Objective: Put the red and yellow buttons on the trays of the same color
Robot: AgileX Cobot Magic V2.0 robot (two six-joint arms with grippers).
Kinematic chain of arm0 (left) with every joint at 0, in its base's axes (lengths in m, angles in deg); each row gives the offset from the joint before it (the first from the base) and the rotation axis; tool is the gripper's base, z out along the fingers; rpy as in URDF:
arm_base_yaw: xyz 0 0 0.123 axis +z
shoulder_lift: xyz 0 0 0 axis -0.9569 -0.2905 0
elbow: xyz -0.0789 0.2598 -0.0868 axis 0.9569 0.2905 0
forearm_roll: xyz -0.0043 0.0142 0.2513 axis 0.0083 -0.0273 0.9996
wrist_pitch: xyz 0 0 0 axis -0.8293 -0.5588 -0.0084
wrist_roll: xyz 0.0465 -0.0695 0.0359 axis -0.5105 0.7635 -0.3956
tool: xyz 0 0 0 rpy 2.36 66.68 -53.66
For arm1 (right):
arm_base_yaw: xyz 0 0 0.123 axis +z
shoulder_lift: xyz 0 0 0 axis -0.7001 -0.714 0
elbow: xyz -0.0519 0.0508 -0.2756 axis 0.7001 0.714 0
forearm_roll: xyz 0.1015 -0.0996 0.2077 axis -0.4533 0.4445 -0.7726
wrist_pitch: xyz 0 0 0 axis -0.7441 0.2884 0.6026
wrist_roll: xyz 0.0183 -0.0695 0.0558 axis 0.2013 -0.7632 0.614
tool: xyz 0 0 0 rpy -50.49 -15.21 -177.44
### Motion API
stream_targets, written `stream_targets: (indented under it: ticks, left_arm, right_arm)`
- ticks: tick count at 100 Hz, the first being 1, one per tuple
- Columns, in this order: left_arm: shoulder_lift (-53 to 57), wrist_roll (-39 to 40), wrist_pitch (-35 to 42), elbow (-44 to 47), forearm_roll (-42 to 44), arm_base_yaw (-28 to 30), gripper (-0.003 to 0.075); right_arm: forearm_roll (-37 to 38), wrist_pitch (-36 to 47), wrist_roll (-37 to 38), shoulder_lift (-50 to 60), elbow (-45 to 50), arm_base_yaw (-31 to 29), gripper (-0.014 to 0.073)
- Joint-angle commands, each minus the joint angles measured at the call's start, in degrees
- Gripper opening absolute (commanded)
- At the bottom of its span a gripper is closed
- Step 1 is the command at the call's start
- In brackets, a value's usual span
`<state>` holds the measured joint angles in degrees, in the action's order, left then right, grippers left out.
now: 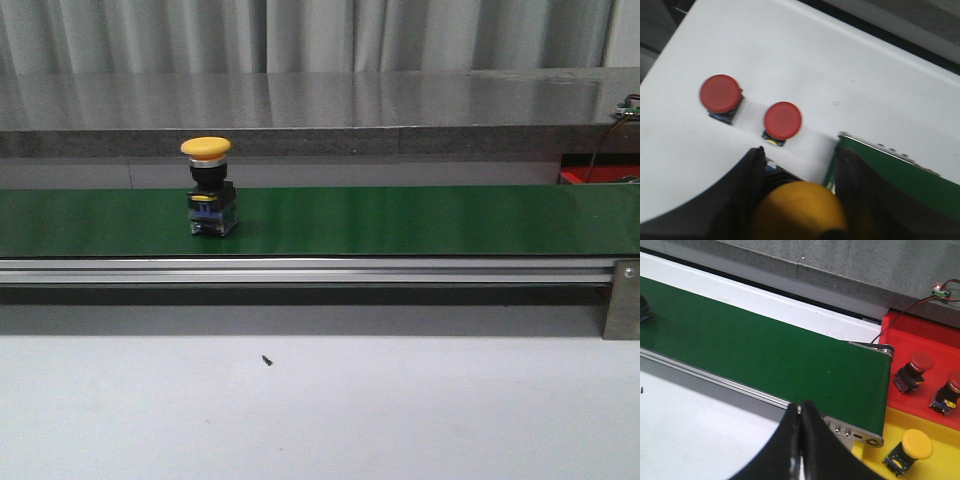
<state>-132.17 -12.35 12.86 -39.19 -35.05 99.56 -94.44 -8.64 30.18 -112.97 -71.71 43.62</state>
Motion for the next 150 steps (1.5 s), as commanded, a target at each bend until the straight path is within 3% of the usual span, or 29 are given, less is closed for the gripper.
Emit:
stream_targets:
  ticks: [1,17,46,106,118,138,150]
  left_arm:
    - [4.50,-0.02,0.57,-1.84,-1.89,-2.96,0.0117]
    - [4.61,-0.02,-0.88,-1.20,-2.02,-8.72,0.0117]
    - [4.14,-0.02,4.17,5.65,-2.02,-16.07,0.0117]
    - [3.49,-0.02,5.54,13.42,-1.90,-17.87,0.0127]
    - [3.49,-0.24,5.54,13.51,-1.90,-17.87,0.0236]
    - [3.49,-0.79,5.79,13.37,-2.90,-18.00,0.0609]
    - [4.46,-3.45,5.68,12.79,-6.05,-18.00,0.0662]
  right_arm:
    - [-0.54,3.73,-0.25,-0.09,-1.58,-0.14,-0.0069]
    - [-0.54,3.73,-0.25,-0.09,-1.58,-0.14,-0.0069]
    - [-0.54,3.73,-0.25,-0.09,-1.58,-0.14,-0.0069]
    - [-0.54,3.73,-0.25,-0.09,-1.58,-0.14,-0.0069]
    - [-0.54,3.68,-0.25,-0.09,-1.58,-0.14,-0.0069]
    - [-0.54,3.68,-0.25,-0.09,-1.58,-0.14,-0.0069]
    - [-0.54,3.68,-0.25,-0.09,-1.58,-0.14,-0.0069]
